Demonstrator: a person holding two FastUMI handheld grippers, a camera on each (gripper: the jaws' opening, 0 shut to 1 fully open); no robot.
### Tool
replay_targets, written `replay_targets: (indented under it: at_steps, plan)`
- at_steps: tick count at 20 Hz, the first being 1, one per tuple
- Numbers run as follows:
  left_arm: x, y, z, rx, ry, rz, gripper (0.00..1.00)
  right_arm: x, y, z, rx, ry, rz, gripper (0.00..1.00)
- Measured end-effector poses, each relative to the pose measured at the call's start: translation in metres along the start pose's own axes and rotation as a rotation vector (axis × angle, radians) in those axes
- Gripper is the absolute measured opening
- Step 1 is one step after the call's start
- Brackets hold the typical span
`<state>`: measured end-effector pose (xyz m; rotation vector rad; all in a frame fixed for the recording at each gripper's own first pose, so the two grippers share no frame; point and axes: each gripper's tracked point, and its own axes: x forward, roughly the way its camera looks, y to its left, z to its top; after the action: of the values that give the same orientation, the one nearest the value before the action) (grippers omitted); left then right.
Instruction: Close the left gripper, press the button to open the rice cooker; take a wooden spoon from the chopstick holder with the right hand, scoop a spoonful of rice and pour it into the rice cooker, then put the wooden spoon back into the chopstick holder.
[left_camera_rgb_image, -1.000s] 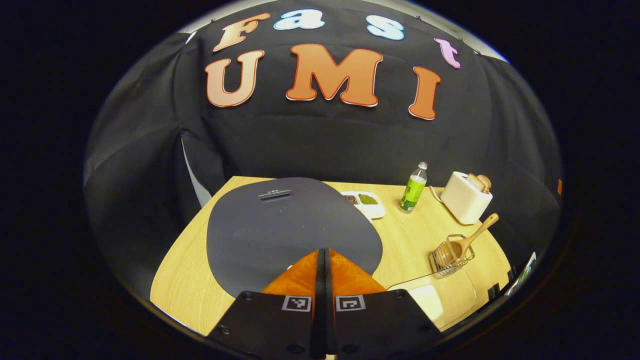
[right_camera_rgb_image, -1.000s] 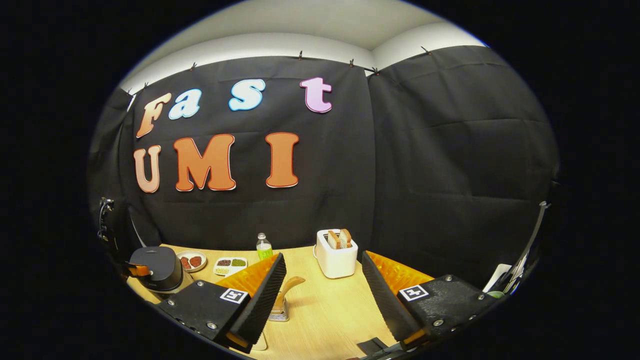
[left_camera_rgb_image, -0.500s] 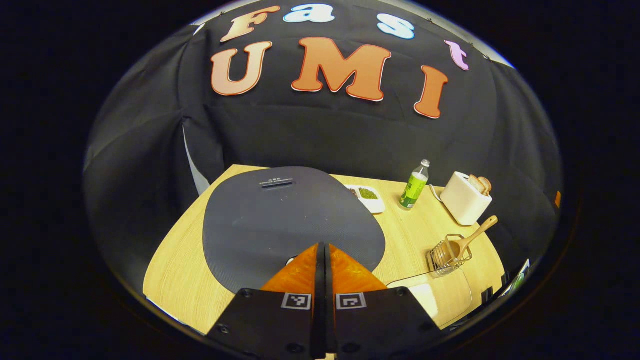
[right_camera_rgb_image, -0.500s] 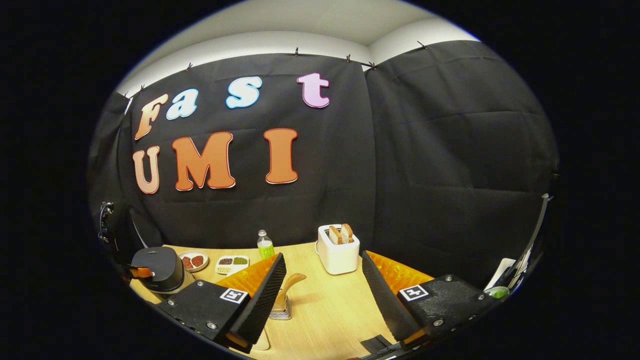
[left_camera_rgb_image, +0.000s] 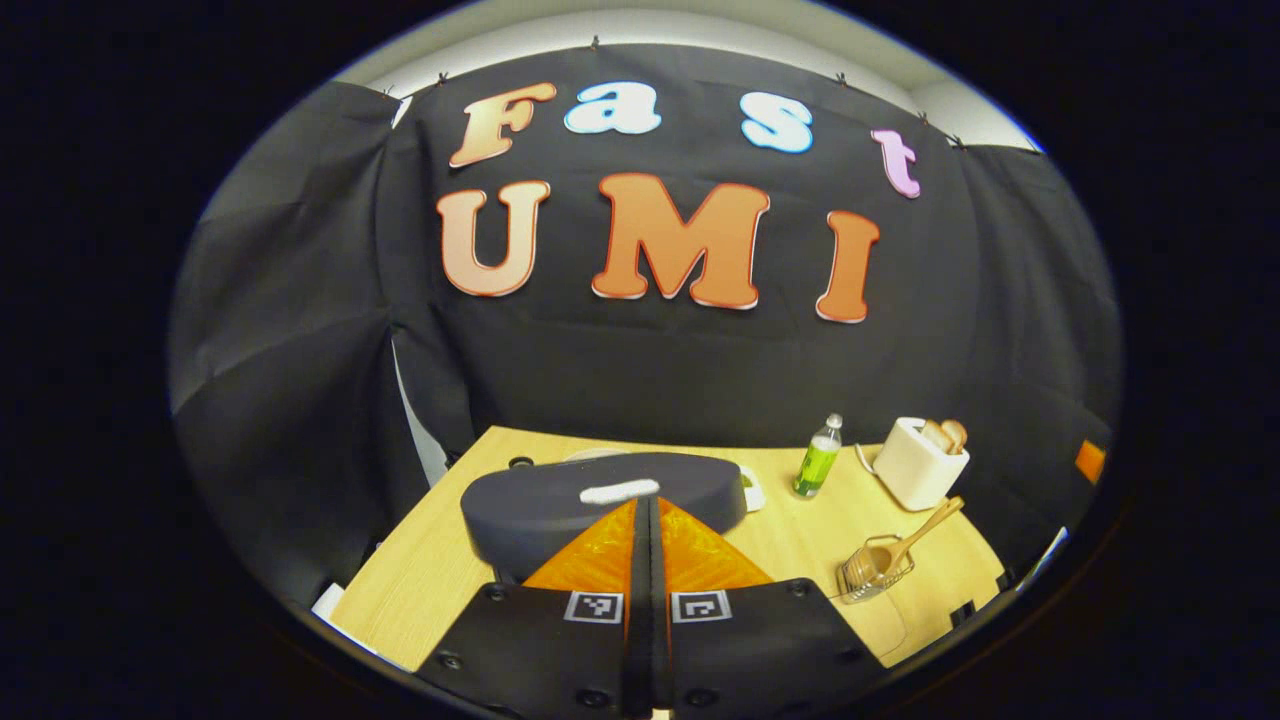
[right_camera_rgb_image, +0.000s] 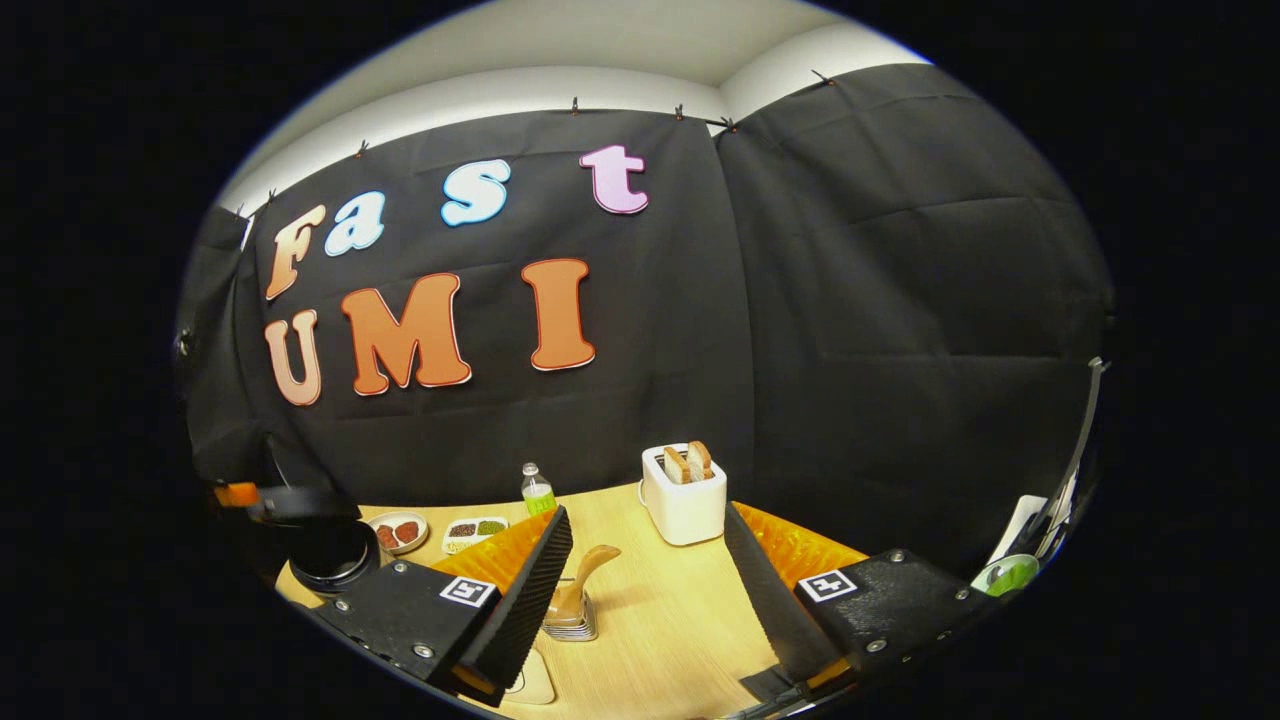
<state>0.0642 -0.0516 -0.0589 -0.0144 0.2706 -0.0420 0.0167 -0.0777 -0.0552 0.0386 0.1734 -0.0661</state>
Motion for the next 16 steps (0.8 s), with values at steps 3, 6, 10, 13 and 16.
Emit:
replay_targets:
  at_steps: [3,6,10,13,16]
  plan:
    - [-0.021,0.016,0.024,0.011,-0.058,0.046,0.04,0.011,0.008,-0.014,0.039,0.036,0.031,0.94]
    - [-0.043,0.033,0.042,0.057,-0.114,0.117,0.04,0.029,0.013,-0.037,0.045,0.083,0.040,0.94]
    - [-0.066,0.048,0.059,0.080,-0.165,0.180,0.05,0.051,0.029,-0.069,0.080,0.156,0.075,0.94]
    - [-0.079,0.056,0.069,0.053,-0.196,0.195,0.09,0.071,0.038,-0.091,0.065,0.203,0.079,0.94]
    - [-0.093,0.066,0.078,0.037,-0.229,0.228,0.23,0.087,0.051,-0.109,0.065,0.246,0.097,0.95]
